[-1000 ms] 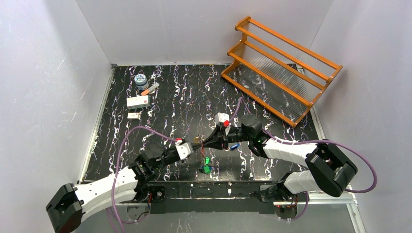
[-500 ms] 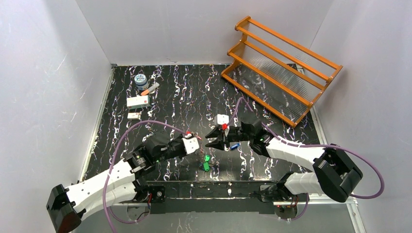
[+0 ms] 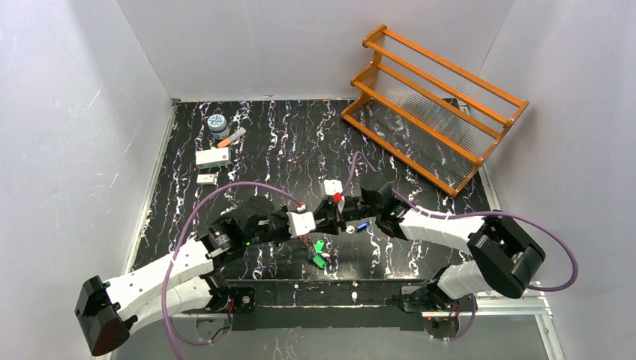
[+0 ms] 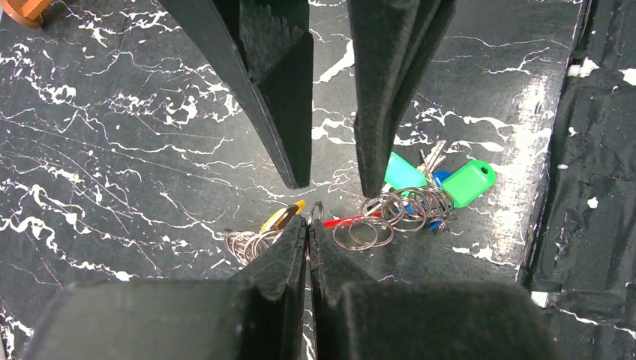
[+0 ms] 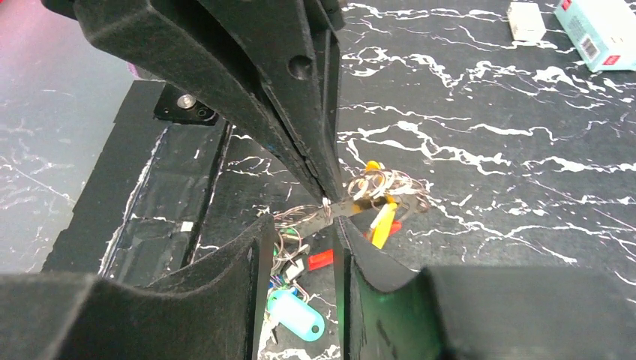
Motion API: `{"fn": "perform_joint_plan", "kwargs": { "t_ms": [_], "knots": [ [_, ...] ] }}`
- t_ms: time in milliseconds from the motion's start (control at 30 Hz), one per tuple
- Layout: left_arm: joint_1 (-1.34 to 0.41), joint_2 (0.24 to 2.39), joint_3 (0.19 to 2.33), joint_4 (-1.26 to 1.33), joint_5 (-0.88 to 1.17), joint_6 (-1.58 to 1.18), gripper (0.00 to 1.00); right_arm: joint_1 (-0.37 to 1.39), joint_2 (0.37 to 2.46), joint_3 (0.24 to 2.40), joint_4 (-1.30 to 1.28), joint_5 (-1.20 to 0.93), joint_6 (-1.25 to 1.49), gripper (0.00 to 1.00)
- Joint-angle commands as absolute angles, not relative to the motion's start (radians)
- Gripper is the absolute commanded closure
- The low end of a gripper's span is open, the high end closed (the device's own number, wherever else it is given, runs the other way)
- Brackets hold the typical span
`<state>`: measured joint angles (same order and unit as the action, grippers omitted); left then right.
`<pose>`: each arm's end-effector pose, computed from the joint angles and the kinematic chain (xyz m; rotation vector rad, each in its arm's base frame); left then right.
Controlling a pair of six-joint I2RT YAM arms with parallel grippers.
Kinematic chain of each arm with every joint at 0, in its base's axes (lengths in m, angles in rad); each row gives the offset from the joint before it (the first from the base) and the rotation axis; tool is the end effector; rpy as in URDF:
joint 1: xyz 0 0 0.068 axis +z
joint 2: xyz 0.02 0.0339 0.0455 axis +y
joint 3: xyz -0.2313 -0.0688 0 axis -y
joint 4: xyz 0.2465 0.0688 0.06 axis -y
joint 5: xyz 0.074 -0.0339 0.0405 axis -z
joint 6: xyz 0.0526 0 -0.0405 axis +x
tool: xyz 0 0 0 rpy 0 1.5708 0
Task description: Put the keys on the keyring
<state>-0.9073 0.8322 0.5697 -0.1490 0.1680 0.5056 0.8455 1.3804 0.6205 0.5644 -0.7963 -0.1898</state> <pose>0.1367 -0.1892 0.2282 1.3808 1.4484 -0.4258 0.1741 0.2531 0.1928 -1.3956 1.2253 1.1633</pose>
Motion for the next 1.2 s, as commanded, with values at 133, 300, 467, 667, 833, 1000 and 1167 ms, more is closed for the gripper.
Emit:
{"fn": "perform_joint_plan", "kwargs": {
  "t_ms": [133,300,467,667,833,1000,1167],
  "knots": [
    [-0.911,0.827,0.606,-0.129,0.201,0.505,1.0,0.878,1.441,0.674,0.653,-0.806,-0.168,0.6],
    [-0.911,0.818,0.587,-0.089,0.233,0.496,1.0,0.88,1.47,0.683,0.656,-0.749,-0.154,0.69],
    [-0.911,0.816,0.582,-0.081,0.246,0.492,1.0,0.88,1.48,0.686,0.672,-0.738,-0.149,0.71],
    [-0.912,0.806,0.57,-0.066,0.25,0.488,1.0,0.88,1.48,0.679,0.679,-0.742,-0.158,0.84],
    [-0.911,0.787,0.559,-0.063,0.211,0.466,0.94,0.879,1.459,0.644,0.695,-0.741,-0.165,0.99],
    [-0.911,0.712,0.498,-0.007,0.155,0.405,0.72,0.86,1.427,0.548,0.854,-0.745,-0.099,0.99],
    [-0.911,0.585,0.358,0.203,0.046,0.222,0.6,0.831,1.412,0.466,1.036,-0.778,-0.013,0.99]
  ]
}}
